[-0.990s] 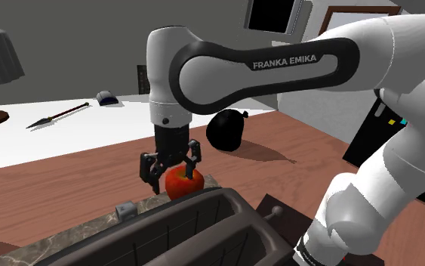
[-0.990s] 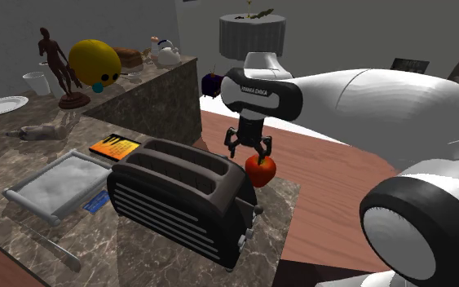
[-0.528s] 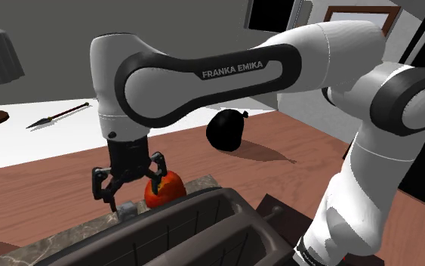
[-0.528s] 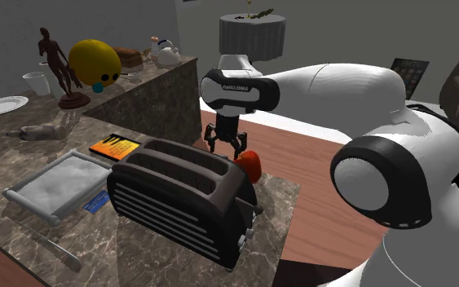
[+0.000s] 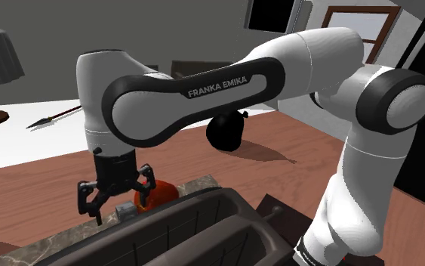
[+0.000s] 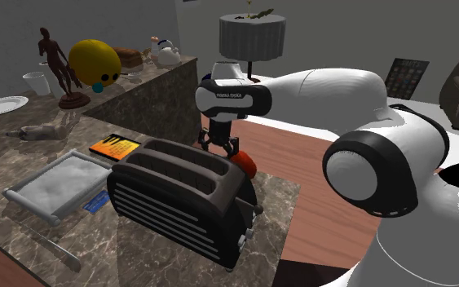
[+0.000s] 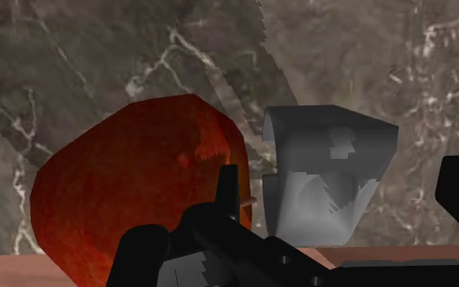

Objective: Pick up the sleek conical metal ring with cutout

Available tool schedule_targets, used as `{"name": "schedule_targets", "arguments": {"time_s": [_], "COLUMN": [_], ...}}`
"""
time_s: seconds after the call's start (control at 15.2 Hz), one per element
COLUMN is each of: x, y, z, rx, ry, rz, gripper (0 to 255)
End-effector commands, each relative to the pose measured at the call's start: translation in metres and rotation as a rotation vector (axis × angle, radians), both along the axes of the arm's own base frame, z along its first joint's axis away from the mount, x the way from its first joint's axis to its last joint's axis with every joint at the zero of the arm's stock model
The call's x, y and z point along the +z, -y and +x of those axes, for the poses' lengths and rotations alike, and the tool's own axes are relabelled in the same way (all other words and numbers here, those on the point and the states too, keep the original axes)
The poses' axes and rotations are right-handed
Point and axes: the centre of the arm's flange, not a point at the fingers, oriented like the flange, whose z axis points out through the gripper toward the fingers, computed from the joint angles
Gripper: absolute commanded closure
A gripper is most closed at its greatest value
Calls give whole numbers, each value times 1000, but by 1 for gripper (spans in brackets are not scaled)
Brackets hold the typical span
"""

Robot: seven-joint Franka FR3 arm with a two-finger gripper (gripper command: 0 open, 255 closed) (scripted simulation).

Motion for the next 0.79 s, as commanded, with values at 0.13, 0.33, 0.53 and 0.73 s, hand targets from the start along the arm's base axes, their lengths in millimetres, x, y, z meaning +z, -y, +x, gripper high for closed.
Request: {"name": "schedule_targets", "arguments": {"time_s": [0.13,0.33,0.53,0.73], "x": [-22,-14,-15,-20], "y": [2,7,12,5], "z": [4,3,2,3], "rx": [-6,-6,-7,-6], "ry": [-24,-24,-24,-24], "rz": [-19,-18,-18,-19], "gripper": [255,255,255,255]}}
